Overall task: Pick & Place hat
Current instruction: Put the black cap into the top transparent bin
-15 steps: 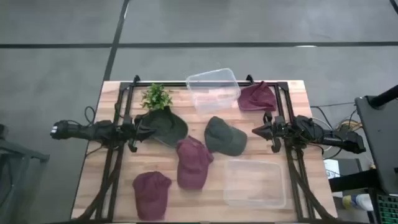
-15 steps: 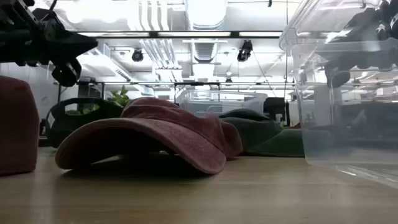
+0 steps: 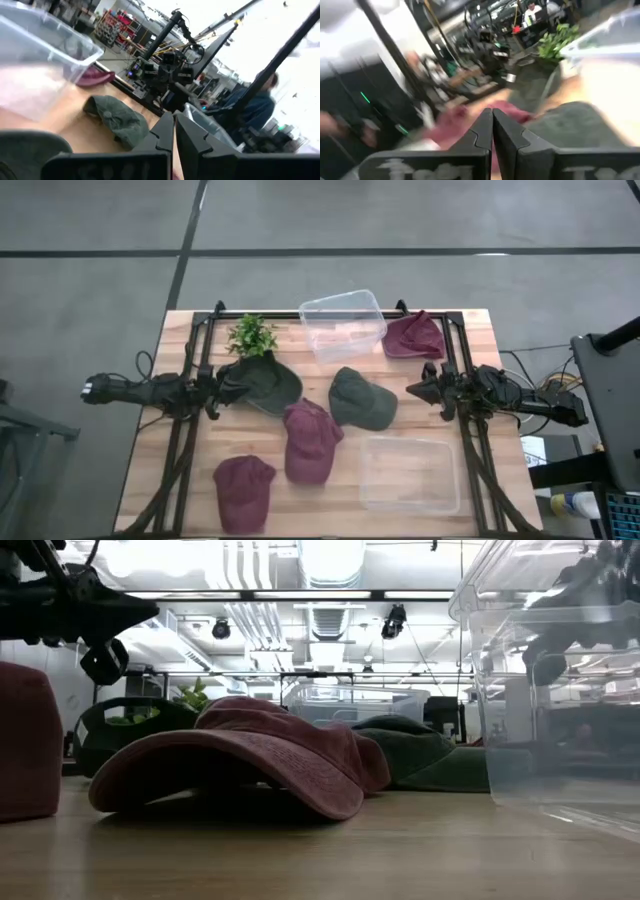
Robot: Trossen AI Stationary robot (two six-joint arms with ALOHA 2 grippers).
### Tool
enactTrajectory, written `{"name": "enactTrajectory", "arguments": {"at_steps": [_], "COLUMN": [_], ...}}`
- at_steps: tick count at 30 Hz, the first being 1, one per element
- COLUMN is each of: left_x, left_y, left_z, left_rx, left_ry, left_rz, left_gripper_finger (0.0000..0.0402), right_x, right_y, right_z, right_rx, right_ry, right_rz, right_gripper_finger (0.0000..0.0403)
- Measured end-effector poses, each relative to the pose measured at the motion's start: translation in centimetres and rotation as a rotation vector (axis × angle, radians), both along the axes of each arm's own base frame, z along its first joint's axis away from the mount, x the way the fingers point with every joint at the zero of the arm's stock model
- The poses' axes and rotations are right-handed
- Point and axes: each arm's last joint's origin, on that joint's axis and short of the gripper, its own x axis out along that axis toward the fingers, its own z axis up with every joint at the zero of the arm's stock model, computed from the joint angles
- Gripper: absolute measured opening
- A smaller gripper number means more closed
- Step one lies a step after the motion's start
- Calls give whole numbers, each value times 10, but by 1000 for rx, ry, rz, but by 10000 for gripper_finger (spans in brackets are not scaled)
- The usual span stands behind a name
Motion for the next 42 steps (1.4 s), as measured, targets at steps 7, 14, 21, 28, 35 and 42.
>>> {"name": "enactTrajectory", "arguments": {"at_steps": [7, 14, 21, 28, 35, 42], "left_x": [0, -1, -1, -1, -2, -2], "left_y": [2, 6, 6, 6, 7, 7], "left_z": [0, 0, 0, 0, 0, 0], "left_rx": [-278, -416, -456, -483, -486, -486], "left_ry": [-45, -88, -98, -105, -109, -109], "left_rz": [59, 159, 162, 163, 183, 186], "left_gripper_finger": [14, 14, 14, 14, 14, 14], "right_x": [-1, -2, 2, 14, 27, 35], "right_y": [-2, -9, -8, -6, -3, -3], "right_z": [5, 6, 5, 7, -5, -20], "right_rx": [477, 797, 929, 1001, 1165, 1274], "right_ry": [-56, -156, -113, 85, 423, 589], "right_rz": [-4, -179, -134, -94, -110, -208], "right_gripper_finger": [9, 9, 36, 131, 215, 237]}}
